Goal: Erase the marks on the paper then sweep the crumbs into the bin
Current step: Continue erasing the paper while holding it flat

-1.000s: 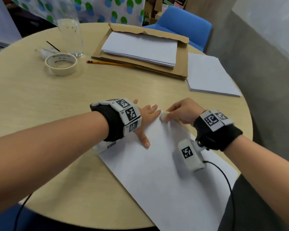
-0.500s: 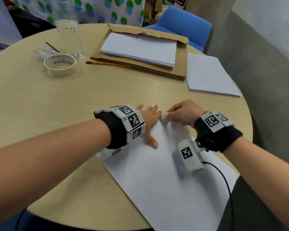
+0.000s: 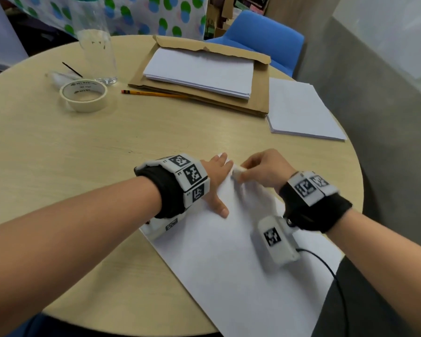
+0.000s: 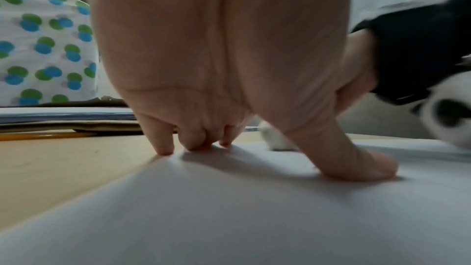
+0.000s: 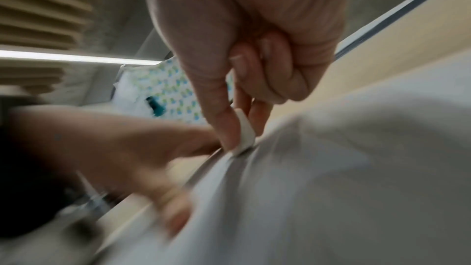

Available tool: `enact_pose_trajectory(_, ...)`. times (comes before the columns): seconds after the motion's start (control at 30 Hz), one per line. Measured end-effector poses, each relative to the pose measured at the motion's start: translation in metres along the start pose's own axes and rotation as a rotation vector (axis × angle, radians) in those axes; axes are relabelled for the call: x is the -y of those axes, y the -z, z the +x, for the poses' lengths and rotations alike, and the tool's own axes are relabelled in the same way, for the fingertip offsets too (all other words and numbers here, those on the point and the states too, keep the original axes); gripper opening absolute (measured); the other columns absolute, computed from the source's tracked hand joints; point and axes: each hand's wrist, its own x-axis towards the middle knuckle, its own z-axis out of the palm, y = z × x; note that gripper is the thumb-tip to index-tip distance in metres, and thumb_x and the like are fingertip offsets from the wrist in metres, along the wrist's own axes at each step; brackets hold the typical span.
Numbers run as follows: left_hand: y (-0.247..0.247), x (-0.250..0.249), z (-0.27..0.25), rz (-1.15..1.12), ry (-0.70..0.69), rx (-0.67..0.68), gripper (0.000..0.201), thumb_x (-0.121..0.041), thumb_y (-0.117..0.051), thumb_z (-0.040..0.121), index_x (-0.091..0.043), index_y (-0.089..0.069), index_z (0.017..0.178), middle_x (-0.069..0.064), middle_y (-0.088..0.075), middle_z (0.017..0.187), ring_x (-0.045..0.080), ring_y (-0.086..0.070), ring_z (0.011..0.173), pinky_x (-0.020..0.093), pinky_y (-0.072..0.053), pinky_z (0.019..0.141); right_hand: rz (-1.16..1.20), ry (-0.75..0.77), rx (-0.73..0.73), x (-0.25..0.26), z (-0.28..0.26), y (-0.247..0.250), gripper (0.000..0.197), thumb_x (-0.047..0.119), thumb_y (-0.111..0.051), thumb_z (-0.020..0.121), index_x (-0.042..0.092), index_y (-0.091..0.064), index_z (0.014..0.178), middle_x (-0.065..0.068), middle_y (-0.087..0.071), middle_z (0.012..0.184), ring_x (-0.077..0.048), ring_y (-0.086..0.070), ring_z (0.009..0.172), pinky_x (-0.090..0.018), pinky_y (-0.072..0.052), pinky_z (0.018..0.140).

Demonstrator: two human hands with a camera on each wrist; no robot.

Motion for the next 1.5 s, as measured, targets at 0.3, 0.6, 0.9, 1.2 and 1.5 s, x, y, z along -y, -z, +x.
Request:
enact_pose_trajectory(0.3, -0.008, -0.003, 0.014, 0.033, 0.012, 0.019, 0.128, -0.061, -0.071, 0.066, -0.015, 0.016, 0.148, 0.015, 0.02, 0.155, 0.031, 0.012, 0.145, 0.05, -0.01, 0.118, -0.023, -0.103, 0.127, -0.004, -0.01, 0.01, 0.012, 0.023, -0.078, 0.069, 0.017, -0.074, 0.079, 0.006, -0.059, 0.062, -0.007, -0.042, 0.052, -0.019, -0.035, 0.049)
enact_pose_trajectory(0.6, -0.011, -0.001, 0.016, 0.06, -0.016, 0.021, 0.131, -0.064, -0.07, 0.064, -0.018, 0.02, 0.147, 0.013, 0.024, 0.155, 0.027, 0.017, 0.145, 0.048, 0.003, 0.116, -0.064, -0.041, 0.292, -0.016, -0.038, 0.002, 0.007, 0.011, -0.078, 0.066, 0.013, -0.073, 0.069, 0.012, -0.057, 0.046, 0.001, -0.044, 0.04, -0.01, -0.032, 0.041)
enact_pose_trajectory(0.9, -0.015, -0.003, 0.018, 0.068, 0.003, -0.018, 0.123, -0.07, -0.063, 0.067, -0.022, 0.016, 0.148, 0.011, 0.021, 0.156, 0.027, 0.013, 0.146, 0.051, 0.002, 0.118, 0.022, -0.027, 0.051, -0.013, -0.019, 0.005, 0.014, 0.009, -0.08, 0.064, 0.009, -0.071, 0.075, 0.004, -0.06, 0.062, -0.003, -0.049, 0.054, -0.013, -0.036, 0.047)
enact_pose_trajectory(1.2, -0.015, -0.011, 0.017, 0.1, 0.034, -0.027, 0.12, -0.072, -0.059, 0.069, -0.02, 0.015, 0.148, 0.014, 0.019, 0.156, 0.03, 0.012, 0.145, 0.05, 0.007, 0.116, 0.095, -0.103, -0.05, -0.008, -0.01, 0.014, 0.012, 0.014, -0.078, 0.068, 0.012, -0.07, 0.076, 0.005, -0.055, 0.058, -0.006, -0.045, 0.052, -0.018, -0.034, 0.047)
enact_pose_trajectory(1.5, -0.018, -0.01, 0.019, 0.073, 0.041, -0.019, 0.122, -0.072, -0.059, 0.068, -0.021, 0.019, 0.147, 0.013, 0.023, 0.155, 0.029, 0.015, 0.145, 0.05, 0.008, 0.115, 0.057, -0.127, 0.13, -0.018, -0.025, 0.009, 0.01, 0.013, -0.078, 0.067, 0.011, -0.072, 0.075, 0.007, -0.057, 0.049, 0.0, -0.04, 0.035, -0.016, -0.031, 0.041)
